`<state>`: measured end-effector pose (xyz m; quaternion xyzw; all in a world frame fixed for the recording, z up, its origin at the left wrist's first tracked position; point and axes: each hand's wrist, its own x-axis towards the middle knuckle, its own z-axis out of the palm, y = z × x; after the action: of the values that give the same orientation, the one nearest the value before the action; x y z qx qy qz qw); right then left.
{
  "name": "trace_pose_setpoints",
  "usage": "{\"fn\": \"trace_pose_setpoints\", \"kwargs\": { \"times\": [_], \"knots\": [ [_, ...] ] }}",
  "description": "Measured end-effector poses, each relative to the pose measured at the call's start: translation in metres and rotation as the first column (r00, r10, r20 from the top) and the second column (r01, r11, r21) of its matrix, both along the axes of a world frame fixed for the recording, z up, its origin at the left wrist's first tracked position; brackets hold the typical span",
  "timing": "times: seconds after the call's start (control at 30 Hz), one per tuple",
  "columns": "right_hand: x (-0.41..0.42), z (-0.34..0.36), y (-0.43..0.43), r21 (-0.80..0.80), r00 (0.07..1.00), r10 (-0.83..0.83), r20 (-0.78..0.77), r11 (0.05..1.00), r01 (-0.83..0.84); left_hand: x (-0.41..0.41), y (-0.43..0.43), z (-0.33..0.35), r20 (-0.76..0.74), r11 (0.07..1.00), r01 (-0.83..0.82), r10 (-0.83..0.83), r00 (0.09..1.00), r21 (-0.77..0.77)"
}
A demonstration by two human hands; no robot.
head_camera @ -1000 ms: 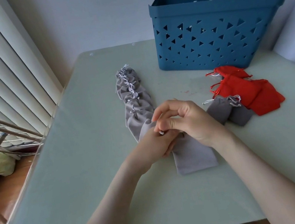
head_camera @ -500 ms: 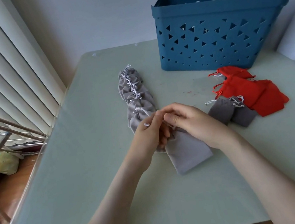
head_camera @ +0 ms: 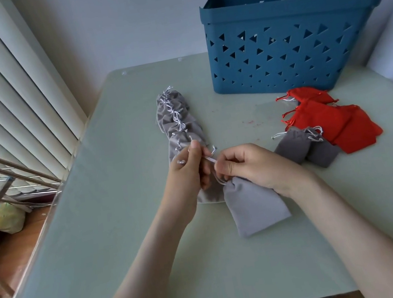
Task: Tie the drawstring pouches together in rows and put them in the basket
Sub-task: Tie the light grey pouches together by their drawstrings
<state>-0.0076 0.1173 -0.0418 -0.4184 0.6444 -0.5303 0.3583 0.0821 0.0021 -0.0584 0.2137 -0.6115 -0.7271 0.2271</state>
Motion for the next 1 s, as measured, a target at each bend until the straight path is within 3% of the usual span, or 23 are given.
{"fn": "trace_pose_setpoints", "kwargs": {
  "times": [0.17,0.37,0.43,0.5,0.53,0.6,0.77,1.0],
  "knots": [
    [-0.004,-0.003,-0.003,-0.18,0.986,-0.154,0.062,0.97,0.163,0.001,0.0,0.0,-0.152,0.957,0.19,-0.158,0.976,0.219],
    [-0.007,-0.003,-0.004,-0.283,0.978,-0.142,0.156,0.942,0.182,0.002,-0.006,0.001,-0.267,0.883,0.253,-0.153,0.952,0.395],
    [-0.007,-0.001,-0.003,-0.297,0.979,-0.119,0.166,0.941,0.165,0.002,-0.005,-0.002,-0.218,0.939,0.211,-0.153,0.964,0.271],
    [-0.005,0.002,-0.002,-0.3,0.966,-0.074,0.247,0.942,0.148,0.002,-0.001,-0.001,-0.086,0.996,0.083,-0.086,0.993,-0.038],
    [-0.005,0.003,-0.001,-0.306,0.953,-0.055,0.298,0.94,0.15,0.003,0.001,-0.001,-0.047,0.985,0.031,-0.039,0.998,-0.171],
    [-0.004,0.005,0.001,-0.308,0.94,-0.046,0.338,0.938,0.157,0.004,0.005,-0.001,-0.032,0.958,-0.044,0.036,0.999,-0.285],
    [-0.009,0.0,0.002,-0.247,0.983,-0.016,0.18,0.967,0.061,0.002,0.004,-0.003,-0.004,0.949,-0.14,0.145,0.989,-0.282],
    [-0.006,-0.004,-0.002,-0.242,0.969,0.02,0.245,0.969,0.041,0.002,0.002,-0.005,0.014,0.945,-0.097,0.107,0.994,-0.314]
  ]
}}
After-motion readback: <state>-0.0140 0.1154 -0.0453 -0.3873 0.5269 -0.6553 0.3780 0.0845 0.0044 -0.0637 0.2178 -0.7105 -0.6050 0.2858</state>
